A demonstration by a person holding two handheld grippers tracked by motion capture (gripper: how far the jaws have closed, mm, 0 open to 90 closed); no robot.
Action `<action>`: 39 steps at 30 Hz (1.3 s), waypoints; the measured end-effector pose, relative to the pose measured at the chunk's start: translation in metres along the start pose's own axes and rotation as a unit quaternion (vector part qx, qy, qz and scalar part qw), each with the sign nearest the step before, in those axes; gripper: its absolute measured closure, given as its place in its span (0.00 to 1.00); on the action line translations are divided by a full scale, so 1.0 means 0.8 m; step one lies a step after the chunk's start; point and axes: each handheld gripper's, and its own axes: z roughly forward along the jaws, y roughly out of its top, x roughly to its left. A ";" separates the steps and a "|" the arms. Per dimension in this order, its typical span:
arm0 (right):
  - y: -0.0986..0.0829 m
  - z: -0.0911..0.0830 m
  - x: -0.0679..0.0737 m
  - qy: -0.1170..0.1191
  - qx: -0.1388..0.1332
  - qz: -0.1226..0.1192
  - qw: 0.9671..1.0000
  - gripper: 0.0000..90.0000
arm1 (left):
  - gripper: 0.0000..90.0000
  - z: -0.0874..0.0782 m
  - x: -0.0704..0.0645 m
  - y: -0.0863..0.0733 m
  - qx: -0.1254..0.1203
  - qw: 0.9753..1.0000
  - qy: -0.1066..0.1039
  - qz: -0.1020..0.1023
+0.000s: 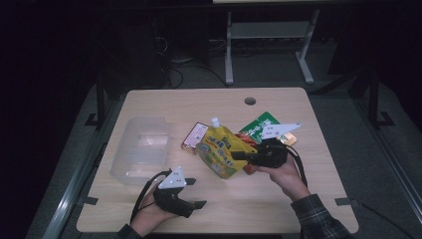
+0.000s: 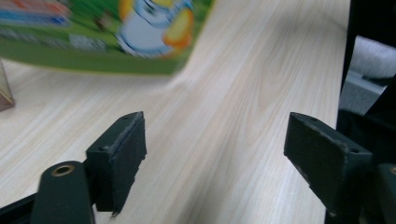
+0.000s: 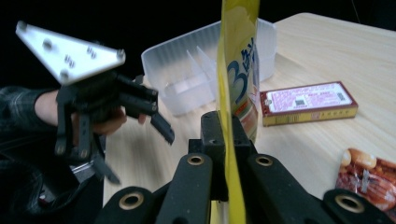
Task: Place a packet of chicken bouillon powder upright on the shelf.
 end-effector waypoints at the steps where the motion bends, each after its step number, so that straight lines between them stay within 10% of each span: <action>1: 0.003 0.002 -0.001 -0.001 0.000 -0.002 1.000 1.00 | 0.21 0.001 0.000 -0.001 -0.001 1.000 -0.003 -0.003; 39: 0.136 0.113 0.014 0.038 0.041 -0.034 0.998 1.00 | 0.16 0.035 -0.020 -0.004 0.035 0.998 -0.036 0.043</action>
